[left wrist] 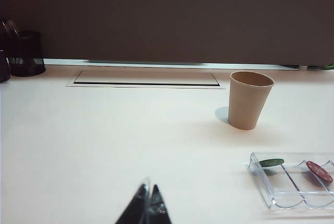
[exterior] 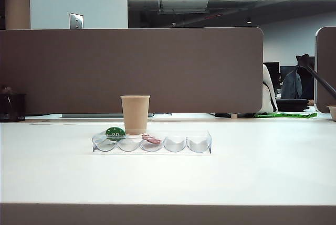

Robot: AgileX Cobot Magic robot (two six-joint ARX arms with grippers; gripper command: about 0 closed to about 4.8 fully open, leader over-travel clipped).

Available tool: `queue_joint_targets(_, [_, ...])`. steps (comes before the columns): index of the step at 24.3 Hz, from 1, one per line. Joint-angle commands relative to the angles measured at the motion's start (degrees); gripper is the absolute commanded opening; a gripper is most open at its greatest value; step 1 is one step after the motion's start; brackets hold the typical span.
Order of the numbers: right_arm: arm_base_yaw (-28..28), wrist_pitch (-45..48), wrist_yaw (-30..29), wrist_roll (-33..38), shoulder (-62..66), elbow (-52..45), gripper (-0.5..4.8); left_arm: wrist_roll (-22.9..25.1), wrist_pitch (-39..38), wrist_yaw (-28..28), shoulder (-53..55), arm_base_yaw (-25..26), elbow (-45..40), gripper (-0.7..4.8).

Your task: Pick up the chip with the greater value and put it into the paper cup.

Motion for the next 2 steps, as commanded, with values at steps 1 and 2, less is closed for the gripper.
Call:
queue_joint_targets(1, [0.02, 0.70, 0.04, 0.24, -0.07, -0.09, -0.05, 0.00, 0.70, 0.17, 0.02, 0.00, 0.17, -0.06])
queue_joint_targets(2, [0.02, 0.70, 0.04, 0.24, -0.07, -0.09, -0.05, 0.00, 0.70, 0.17, 0.02, 0.00, 0.17, -0.06])
